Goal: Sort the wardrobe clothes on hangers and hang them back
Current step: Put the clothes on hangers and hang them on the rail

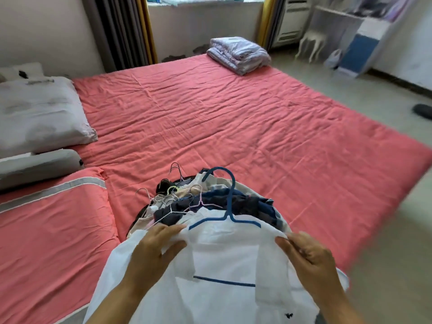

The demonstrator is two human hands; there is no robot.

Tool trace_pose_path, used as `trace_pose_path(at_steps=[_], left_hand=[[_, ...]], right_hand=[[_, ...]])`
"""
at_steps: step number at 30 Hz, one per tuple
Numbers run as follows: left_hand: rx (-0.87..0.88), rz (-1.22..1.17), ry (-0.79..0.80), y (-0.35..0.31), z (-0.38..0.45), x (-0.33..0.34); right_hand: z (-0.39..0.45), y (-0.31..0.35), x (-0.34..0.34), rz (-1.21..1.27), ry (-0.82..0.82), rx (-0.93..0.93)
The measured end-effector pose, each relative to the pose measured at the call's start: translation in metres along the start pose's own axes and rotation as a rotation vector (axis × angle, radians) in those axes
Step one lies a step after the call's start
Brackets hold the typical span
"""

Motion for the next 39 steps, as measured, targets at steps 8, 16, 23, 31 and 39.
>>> trace_pose_path(at_steps=[8, 16, 23, 31, 39], left_hand=[[0.486, -0.217, 0.119, -0.118, -0.03, 0.015], [0.83, -0.45, 0.307, -0.27, -0.043, 0.041], [1.034, -0.655, 0.458, -0.383, -0.082, 0.087], [1.023, -0.797, 0.503, -0.483, -0.173, 0.152], [0.96, -1.056, 0.833, -0.589, -0.314, 0.174]], right_hand=[[-0.124, 0.049, -0.141, 0.095, -0.241, 0.225], [-0.225, 0.112, -0.279, 0.05, -0.412, 0.418], [-0.319, 0.149, -0.363, -0.196, -0.513, 0.45], [-0.449, 0.197, -0.427, -0.577, -0.896, 0.399], [-0.593, 0.245, -0.474, -0.799, -1.265, 0.43]])
Point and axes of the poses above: each hand's wrist, its own z-axis towards the middle knuckle, its own x-axis out of the palm, y = z × x, the point moved 4 cm from there along z, towards the middle knuckle, and after that the axes turned 12 degrees about -z, right-handed, at the moved point
